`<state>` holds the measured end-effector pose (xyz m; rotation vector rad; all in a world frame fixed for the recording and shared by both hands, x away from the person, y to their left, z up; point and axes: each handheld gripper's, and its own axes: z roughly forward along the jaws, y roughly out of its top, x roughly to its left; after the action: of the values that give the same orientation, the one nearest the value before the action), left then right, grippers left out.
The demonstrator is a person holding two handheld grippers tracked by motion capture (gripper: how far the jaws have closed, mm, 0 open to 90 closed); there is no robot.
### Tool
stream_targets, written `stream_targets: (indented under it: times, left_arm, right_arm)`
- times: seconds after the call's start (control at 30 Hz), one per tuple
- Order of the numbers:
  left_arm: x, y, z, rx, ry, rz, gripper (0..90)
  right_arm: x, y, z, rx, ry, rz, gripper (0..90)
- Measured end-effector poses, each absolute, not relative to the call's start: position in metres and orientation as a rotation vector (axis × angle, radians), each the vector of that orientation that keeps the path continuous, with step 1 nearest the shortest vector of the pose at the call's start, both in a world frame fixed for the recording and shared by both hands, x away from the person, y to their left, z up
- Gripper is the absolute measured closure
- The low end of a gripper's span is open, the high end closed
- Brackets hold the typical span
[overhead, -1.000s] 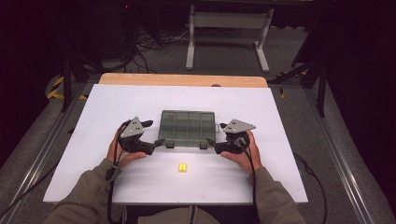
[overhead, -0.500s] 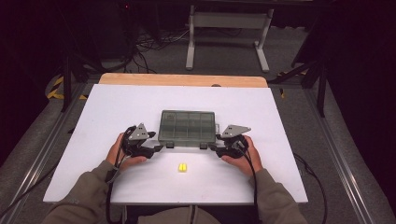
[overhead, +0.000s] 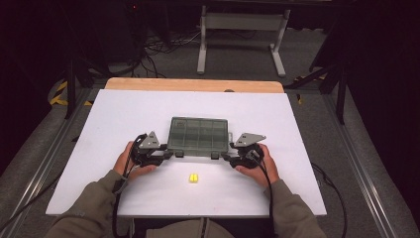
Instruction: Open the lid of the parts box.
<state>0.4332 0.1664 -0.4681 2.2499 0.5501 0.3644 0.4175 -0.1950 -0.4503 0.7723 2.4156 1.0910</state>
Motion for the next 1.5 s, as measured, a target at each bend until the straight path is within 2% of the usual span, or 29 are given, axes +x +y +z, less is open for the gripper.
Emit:
stream_targets:
  times: [0.07,0.17,0.7,1.0,1.13,1.37,1.5]
  left_arm:
    - [0.433,0.166,-0.468,2.257,0.546,0.37,60.6]
    - [0.433,0.166,-0.468,2.259,0.545,0.366,61.3]
    - [0.434,0.165,-0.468,2.263,0.538,0.356,63.3]
    - [0.434,0.166,-0.468,2.265,0.536,0.354,63.6]
    - [0.432,0.167,-0.467,2.279,0.517,0.363,68.4]
    - [0.43,0.181,-0.459,2.248,0.499,0.371,86.6]
    - [0.43,0.182,-0.457,2.225,0.477,0.366,90.0]
  right_arm:
    - [0.417,-0.196,-0.45,0.772,2.418,1.095,45.7]
    - [0.416,-0.195,-0.449,0.748,2.427,1.097,52.1]
    - [0.416,-0.196,-0.449,0.741,2.422,1.106,54.0]
    - [0.416,-0.199,-0.447,0.732,2.423,1.135,59.3]
    - [0.415,-0.202,-0.446,0.744,2.414,1.141,64.5]
    - [0.411,-0.204,-0.445,0.717,2.416,1.134,72.8]
    - [0.41,-0.205,-0.443,0.713,2.405,1.135,76.8]
